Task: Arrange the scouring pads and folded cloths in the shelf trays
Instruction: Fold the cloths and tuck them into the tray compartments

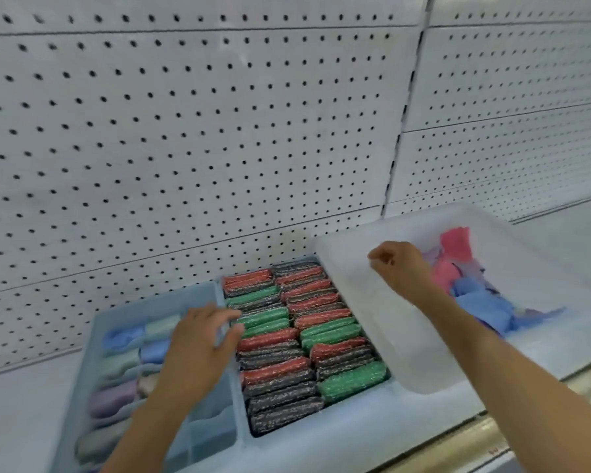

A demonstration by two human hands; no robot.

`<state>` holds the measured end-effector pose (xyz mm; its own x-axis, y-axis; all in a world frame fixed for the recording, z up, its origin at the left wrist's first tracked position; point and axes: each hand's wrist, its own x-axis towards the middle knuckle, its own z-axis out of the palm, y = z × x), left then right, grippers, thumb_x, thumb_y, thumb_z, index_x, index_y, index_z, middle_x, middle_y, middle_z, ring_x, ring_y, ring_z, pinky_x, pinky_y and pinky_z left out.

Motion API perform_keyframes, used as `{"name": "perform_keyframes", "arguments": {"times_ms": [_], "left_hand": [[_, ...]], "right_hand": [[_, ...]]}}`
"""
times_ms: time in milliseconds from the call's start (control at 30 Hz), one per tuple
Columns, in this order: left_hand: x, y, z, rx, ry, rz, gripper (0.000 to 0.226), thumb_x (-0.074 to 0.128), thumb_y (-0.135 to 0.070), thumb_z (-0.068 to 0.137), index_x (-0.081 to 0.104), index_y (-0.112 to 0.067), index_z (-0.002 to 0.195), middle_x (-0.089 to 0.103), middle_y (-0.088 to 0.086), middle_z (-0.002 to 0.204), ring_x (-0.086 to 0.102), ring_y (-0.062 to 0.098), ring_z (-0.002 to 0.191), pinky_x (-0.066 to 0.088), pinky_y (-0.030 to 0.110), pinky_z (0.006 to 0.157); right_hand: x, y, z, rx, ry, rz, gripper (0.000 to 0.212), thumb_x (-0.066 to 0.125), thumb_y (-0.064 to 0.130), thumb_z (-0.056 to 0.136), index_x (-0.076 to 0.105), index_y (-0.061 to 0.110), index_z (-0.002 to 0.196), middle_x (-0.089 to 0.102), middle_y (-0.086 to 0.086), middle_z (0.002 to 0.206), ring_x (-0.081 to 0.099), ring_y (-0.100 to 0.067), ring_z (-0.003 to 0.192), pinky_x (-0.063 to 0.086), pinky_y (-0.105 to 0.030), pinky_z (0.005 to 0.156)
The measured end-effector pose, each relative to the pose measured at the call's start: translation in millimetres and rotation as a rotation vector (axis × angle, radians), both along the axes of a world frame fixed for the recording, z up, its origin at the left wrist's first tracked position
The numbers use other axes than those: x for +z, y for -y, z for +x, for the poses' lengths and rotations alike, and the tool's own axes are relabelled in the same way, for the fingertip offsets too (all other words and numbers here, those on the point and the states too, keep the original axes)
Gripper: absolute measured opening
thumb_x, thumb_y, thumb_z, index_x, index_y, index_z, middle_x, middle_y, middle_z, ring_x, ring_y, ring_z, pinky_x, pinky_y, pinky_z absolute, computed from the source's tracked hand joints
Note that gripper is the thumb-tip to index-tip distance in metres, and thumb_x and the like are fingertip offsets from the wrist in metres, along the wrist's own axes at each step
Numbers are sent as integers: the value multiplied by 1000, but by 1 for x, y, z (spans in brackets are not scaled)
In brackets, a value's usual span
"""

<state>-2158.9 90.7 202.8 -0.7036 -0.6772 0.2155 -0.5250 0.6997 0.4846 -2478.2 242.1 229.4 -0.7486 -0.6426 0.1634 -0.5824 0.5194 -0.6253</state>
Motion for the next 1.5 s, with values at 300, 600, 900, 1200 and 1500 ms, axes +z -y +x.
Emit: {"name": "perform_keyframes", "arguments": {"times_ms": [300,600,900,1200,1500], "left_hand": [[27,-55,-94,-139,-130,267,26,54,-39,96,61,-33,121,54,-24,119,45,-4,114,33,21,102],[59,-51,-111,-151,-160,447,27,56,-38,95,60,-39,122,56,-30,122,48,-17,103,36,22,99],[151,-59,-142,-327,-393,613,24,75,-23,82,68,-17,105,68,-4,93,63,10,78,50,27,64],[185,-35,-71,-194,-750,793,9,73,-15,80,76,-11,88,76,9,90,70,21,79,56,33,74],[180,-31,-33,29,-914,762,21,66,-16,91,68,4,85,67,21,81,62,26,72,55,40,71]], "right_hand": [[-60,-31,-92,285,-576,979,45,51,17,89,48,25,132,43,-2,136,41,-23,129,43,-37,95],[-1,-22,-81,298,-67,23,14,67,27,77,60,19,67,62,1,77,57,-16,80,45,-32,76],[156,-20,22,643,301,-424,8,60,7,91,60,5,83,62,-6,72,54,-13,65,43,-18,61],[173,-1,84,316,256,-703,8,66,17,88,59,19,89,63,0,76,54,-9,62,47,-32,59],[131,18,201,595,182,-547,56,78,25,73,49,39,119,61,27,110,61,4,99,51,-16,75]]}}
